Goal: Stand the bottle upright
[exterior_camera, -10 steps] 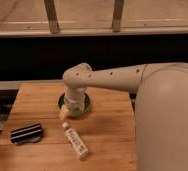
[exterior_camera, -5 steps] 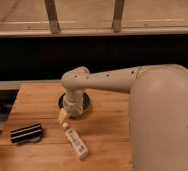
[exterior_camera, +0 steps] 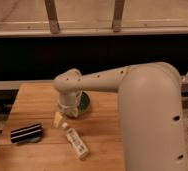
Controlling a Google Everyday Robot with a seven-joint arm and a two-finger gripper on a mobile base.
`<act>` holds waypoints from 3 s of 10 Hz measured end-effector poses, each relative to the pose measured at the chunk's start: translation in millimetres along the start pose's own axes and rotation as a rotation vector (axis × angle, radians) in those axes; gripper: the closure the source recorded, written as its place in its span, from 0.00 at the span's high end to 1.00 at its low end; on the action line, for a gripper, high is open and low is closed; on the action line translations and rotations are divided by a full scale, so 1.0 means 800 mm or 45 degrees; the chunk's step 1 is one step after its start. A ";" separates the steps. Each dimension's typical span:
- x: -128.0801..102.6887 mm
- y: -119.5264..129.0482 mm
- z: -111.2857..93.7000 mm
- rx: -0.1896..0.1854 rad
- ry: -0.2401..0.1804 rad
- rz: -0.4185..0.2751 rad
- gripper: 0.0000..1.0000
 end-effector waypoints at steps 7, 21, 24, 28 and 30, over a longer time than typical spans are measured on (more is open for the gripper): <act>-0.002 0.005 0.011 -0.013 0.004 -0.017 0.70; -0.009 -0.001 0.056 -0.164 0.019 -0.028 0.70; -0.011 0.000 0.056 -0.109 0.028 -0.015 0.70; -0.011 0.000 0.058 -0.089 0.011 -0.011 0.70; -0.012 0.001 0.063 -0.083 -0.002 -0.016 0.70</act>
